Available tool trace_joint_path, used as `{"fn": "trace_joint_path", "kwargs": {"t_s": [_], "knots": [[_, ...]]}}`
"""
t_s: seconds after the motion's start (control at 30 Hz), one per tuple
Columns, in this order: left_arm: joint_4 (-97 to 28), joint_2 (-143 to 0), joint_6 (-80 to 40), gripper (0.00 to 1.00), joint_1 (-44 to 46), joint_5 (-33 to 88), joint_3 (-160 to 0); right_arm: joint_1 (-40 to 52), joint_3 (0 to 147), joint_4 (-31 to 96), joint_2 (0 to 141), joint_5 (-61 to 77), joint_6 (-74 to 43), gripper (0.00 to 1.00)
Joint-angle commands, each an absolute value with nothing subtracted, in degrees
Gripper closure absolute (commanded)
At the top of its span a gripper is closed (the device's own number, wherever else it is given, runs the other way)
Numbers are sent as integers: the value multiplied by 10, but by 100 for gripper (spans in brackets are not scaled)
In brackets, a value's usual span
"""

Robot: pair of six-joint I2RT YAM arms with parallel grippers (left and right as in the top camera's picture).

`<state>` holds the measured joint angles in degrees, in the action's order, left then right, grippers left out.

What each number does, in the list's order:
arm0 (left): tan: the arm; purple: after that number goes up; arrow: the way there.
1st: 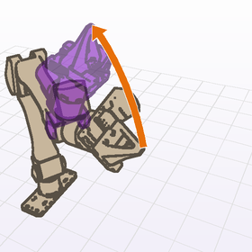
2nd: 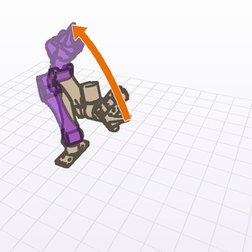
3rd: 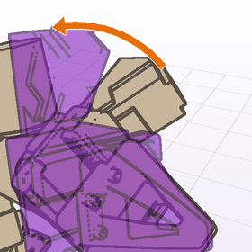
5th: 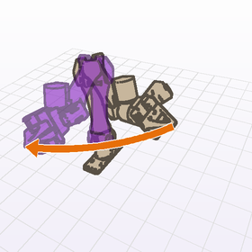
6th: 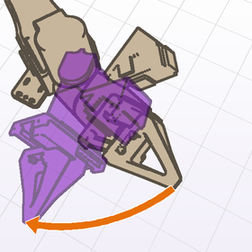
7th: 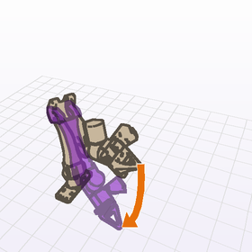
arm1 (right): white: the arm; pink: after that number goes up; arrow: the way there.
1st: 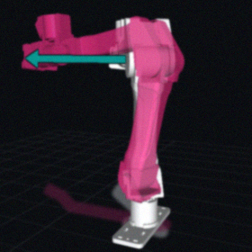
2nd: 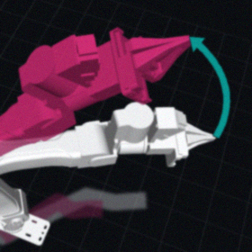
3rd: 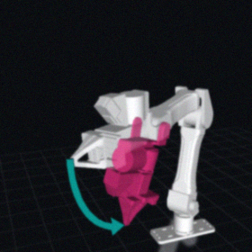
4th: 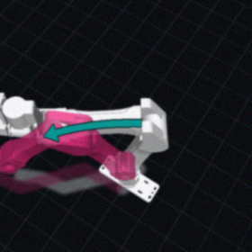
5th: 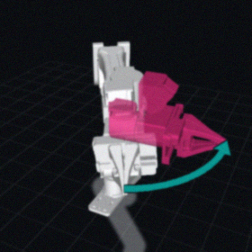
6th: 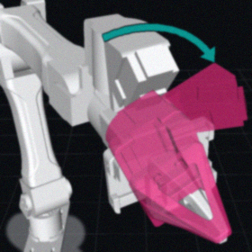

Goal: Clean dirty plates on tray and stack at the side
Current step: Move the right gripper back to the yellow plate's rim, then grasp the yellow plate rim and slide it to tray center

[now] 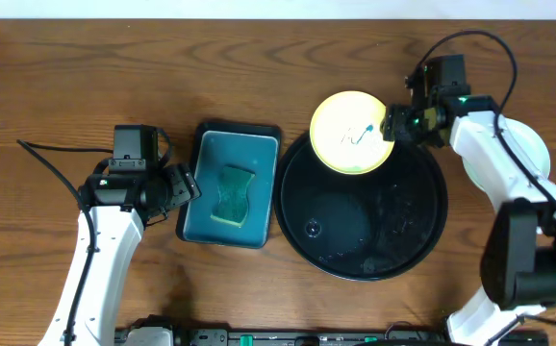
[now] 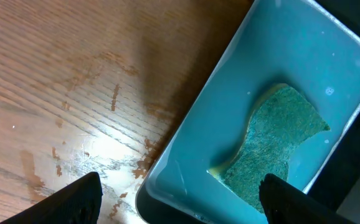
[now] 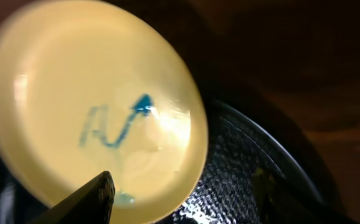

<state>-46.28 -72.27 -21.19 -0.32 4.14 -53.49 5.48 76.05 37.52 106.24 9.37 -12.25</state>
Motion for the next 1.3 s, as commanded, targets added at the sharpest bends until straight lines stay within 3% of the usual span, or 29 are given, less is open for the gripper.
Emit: {"fn": "trace_joint_path", "kwargs": {"t_s": [0.0,0.23,0.53,0.67,0.9,1.27], "knots": [[-464,-719,-217,18,-6,39,-535,59,759,372,1096,84,-148,32],[-464,-719,-217,18,-6,39,-535,60,759,370,1160,91,-154,51],[-464,-724,-217,18,-6,39,-535,60,759,371,1173,96,-154,61],[-464,-727,-217,18,-6,39,-535,60,759,373,1173,119,-154,80],[-464,-727,-217,18,-6,39,-535,60,759,400,1173,138,-154,99],[-464,-727,-217,18,-6,39,-535,60,759,536,1165,170,-126,99]]}}
